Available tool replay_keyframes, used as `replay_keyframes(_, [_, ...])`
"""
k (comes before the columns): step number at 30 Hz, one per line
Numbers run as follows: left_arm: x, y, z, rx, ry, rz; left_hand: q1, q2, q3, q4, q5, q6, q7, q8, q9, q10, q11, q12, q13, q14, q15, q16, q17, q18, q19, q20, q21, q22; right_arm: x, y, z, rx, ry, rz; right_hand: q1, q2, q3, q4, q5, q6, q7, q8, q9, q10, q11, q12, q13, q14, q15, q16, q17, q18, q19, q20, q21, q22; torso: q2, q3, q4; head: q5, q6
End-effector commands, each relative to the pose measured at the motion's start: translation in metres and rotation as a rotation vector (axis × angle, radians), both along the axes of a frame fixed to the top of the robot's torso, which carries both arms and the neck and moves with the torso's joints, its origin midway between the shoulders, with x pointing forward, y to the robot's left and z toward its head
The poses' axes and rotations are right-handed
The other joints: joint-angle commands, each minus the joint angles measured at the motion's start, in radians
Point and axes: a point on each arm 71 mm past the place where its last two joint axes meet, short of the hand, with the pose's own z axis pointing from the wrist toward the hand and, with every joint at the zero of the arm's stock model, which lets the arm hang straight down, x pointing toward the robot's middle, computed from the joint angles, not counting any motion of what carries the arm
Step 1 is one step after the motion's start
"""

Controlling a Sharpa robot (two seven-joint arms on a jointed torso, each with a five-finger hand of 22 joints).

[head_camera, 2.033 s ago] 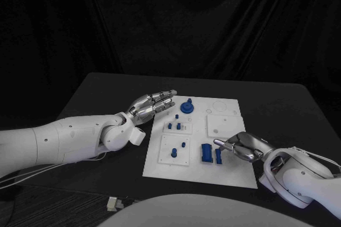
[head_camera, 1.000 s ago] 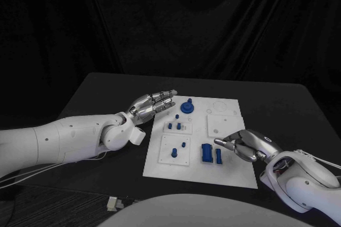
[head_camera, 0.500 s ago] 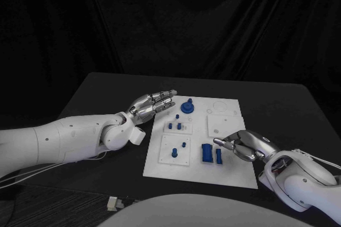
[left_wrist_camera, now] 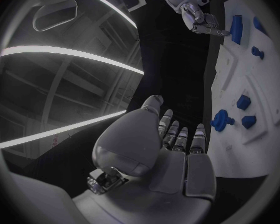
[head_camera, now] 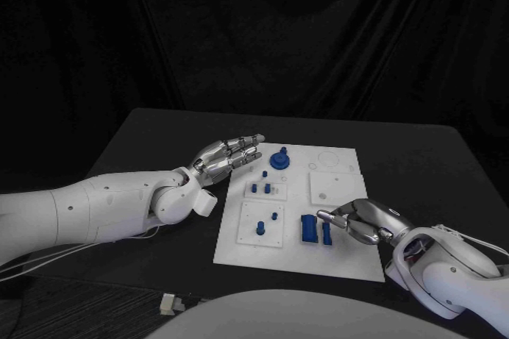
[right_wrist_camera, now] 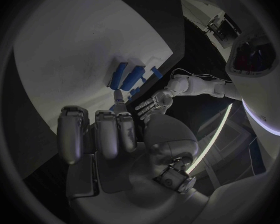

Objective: Assemble the parts on the task board

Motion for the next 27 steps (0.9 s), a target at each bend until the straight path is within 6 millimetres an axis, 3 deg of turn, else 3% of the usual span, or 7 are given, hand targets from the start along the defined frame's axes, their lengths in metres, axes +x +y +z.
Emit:
replay_keyframes(1, [0.000, -0.001, 0.003, -0.031, -0.021, -0.001, 0.011, 0.000, 0.006, 0.002, 0.005, -0.004, 0.004, -0.001, -0.001, 0.001, 0.008, -0.001, 0.000, -0.001, 0.009, -0.002, -0.001, 0.014, -0.001, 0.007, 0.002, -0.001, -0.003, 0.000, -0.007, -0.019, 0.055, -0.004, -0.008, -0.002, -0.031, 0.001, -0.003, 0.007, 0.002, 0.005, -0.002, 0.104, 0.002, 0.004, 0.263, 0.081, 0.005, 0.005, 0.113, -0.015, 0.064, 0.004, 0.005, 0.232, 0.000, -0.0002, -0.0003, 0.001, 0.000])
replay_keyframes(19, [0.001, 0.000, 0.002, -0.028, -0.018, 0.000, 0.011, 0.000, 0.007, 0.001, 0.005, -0.006, 0.004, -0.002, -0.001, 0.001, 0.009, -0.001, 0.000, -0.001, 0.010, -0.002, -0.001, 0.014, -0.001, 0.008, 0.002, -0.001, -0.004, -0.002, -0.010, -0.037, 0.063, -0.015, -0.010, 0.002, -0.029, -0.002, -0.002, -0.007, 0.005, -0.003, -0.010, 0.104, 0.005, 0.004, 0.263, 0.078, 0.006, 0.001, 0.102, -0.013, 0.060, 0.004, -0.002, 0.229, 0.000, -0.0001, -0.0002, 0.006, 0.000])
replay_keyframes(27, [0.000, 0.001, 0.004, -0.033, -0.027, 0.006, 0.012, 0.001, 0.009, 0.000, 0.005, -0.005, 0.004, -0.002, -0.001, 0.001, 0.011, 0.001, 0.001, 0.000, 0.011, -0.002, -0.001, 0.014, -0.001, 0.008, 0.003, -0.001, -0.003, -0.008, 0.010, 0.117, -0.079, -0.030, -0.004, -0.005, -0.029, -0.004, -0.003, 0.005, 0.003, 0.004, -0.012, 0.104, 0.004, 0.004, 0.263, 0.080, 0.006, 0.005, 0.112, -0.015, 0.063, 0.005, 0.005, 0.232, -0.001, 0.0001, -0.0002, 0.008, 0.000])
